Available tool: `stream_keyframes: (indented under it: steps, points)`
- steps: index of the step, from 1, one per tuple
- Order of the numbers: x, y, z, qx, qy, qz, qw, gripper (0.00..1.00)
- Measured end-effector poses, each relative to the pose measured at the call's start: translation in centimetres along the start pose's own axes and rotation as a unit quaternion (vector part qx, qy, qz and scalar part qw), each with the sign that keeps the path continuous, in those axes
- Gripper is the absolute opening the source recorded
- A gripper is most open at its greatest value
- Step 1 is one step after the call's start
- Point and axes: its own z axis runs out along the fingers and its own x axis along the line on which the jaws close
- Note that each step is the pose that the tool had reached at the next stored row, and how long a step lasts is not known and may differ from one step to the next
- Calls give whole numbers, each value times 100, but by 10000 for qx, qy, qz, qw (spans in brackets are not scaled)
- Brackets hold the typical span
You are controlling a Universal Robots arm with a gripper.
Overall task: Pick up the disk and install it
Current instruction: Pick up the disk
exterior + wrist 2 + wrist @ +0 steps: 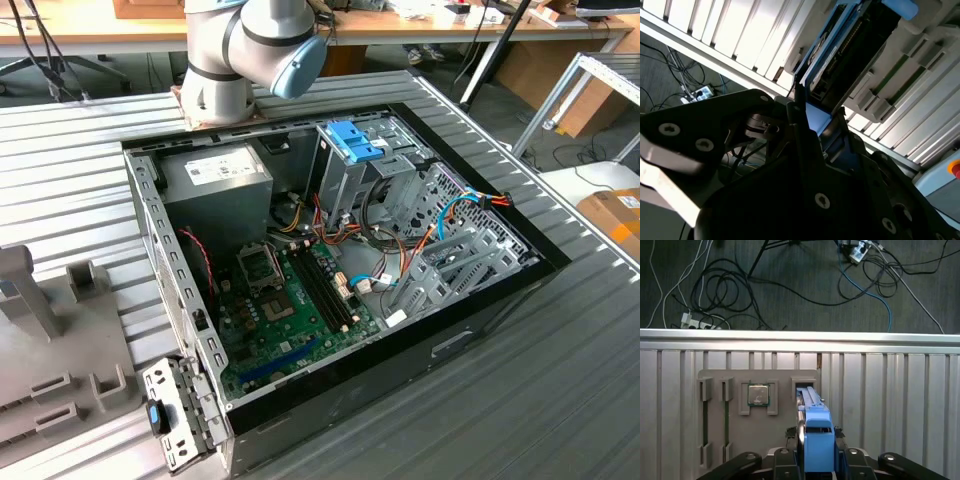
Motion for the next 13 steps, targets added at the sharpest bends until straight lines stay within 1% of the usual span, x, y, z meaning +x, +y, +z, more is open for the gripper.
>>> stream_keyframes:
  steps: [2, 3, 4, 8, 9, 10, 11, 13]
  points:
    - [-3, 0, -98, 2, 0, 0, 10000, 36]
    - [-5, 0, -166, 2, 0, 0, 10000, 36]
    - [-6, 0, -215, 3, 0, 0, 10000, 36]
    - [-11, 0, -381, 5, 0, 0, 10000, 36]
    - [-12, 0, -433, 4, 0, 0, 10000, 36]
    - [-14, 0, -500, 6, 0, 0, 10000, 36]
    - [-15, 0, -545, 6, 0, 0, 10000, 36]
    - [-20, 0, -707, 7, 0, 0, 10000, 36]
